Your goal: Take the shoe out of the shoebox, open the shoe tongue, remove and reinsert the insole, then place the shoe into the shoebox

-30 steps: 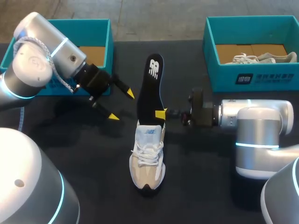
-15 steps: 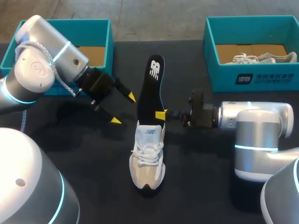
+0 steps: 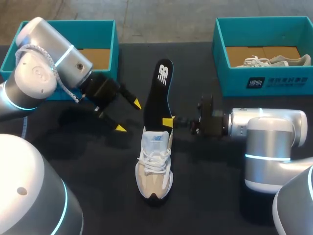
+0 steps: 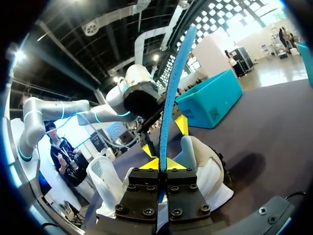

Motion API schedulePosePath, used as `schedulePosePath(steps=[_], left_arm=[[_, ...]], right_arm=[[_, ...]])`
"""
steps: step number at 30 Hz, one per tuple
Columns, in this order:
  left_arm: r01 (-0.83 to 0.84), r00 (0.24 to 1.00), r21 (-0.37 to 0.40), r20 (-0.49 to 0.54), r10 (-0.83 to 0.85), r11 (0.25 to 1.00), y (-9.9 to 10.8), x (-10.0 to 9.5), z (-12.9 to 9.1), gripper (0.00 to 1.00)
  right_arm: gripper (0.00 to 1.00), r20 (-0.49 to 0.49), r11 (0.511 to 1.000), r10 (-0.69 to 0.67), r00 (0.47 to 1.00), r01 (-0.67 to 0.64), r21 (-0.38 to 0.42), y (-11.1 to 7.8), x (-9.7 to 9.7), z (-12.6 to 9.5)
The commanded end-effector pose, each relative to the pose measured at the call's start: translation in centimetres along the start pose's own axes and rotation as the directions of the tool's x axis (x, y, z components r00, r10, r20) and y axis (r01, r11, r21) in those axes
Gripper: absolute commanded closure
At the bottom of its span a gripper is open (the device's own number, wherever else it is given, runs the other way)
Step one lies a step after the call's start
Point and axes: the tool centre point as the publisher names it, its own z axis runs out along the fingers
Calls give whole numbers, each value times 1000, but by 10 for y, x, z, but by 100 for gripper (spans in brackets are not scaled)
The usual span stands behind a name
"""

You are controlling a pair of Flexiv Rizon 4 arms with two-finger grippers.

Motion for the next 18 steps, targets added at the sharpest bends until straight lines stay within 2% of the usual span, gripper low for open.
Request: schedulePosePath(steps=[1,18], left_arm=[[0,1000,-3,-1,0,1000,0,0,0,0],[0,1000,-3,-1,0,1000,0,0,0,0]], right_arm=[[100,6,1000,2,1000,-2,12,1,2,1],[100,7,1000,14,1000,-14,22,-6,2,0]])
